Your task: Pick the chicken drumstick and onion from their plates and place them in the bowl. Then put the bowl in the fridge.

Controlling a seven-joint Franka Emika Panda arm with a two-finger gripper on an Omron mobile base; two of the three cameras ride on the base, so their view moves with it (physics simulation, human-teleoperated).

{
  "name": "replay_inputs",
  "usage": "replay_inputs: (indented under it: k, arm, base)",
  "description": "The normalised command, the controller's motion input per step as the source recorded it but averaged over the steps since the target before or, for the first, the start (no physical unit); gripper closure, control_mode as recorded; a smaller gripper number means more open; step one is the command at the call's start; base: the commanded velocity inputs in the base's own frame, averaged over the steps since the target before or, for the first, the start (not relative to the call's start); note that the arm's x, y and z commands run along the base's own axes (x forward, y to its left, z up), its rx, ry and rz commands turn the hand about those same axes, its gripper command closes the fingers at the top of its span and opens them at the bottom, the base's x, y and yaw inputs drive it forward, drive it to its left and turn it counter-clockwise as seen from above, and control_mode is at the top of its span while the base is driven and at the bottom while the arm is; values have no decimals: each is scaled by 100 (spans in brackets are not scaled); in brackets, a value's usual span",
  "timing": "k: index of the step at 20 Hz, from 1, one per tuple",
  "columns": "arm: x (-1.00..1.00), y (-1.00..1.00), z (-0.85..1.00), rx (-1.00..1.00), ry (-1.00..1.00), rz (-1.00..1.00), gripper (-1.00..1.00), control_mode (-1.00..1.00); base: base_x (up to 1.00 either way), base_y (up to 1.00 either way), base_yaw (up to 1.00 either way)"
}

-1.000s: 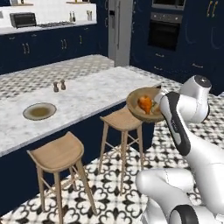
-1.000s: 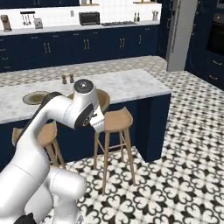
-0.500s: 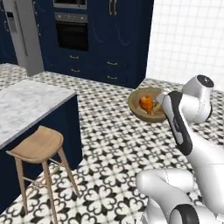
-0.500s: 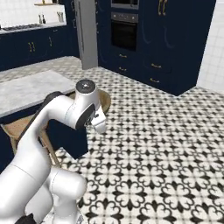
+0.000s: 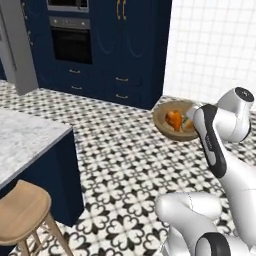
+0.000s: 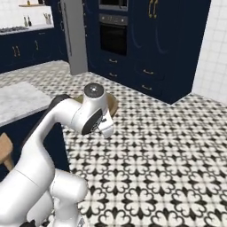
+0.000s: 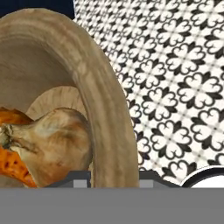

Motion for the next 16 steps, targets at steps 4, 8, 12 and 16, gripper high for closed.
replay_inputs:
  k: [4,8,12,16]
  arm:
    - [0,0,0,0,0,0,100,100]
    - [0,0,0,0,0,0,100,100]
    - [0,0,0,0,0,0,100,100]
    - [0,0,0,0,0,0,100,100]
  base:
    - [100,-33,9]
    - [100,-63,41]
    - [100,-70,54]
    - [100,-74,51]
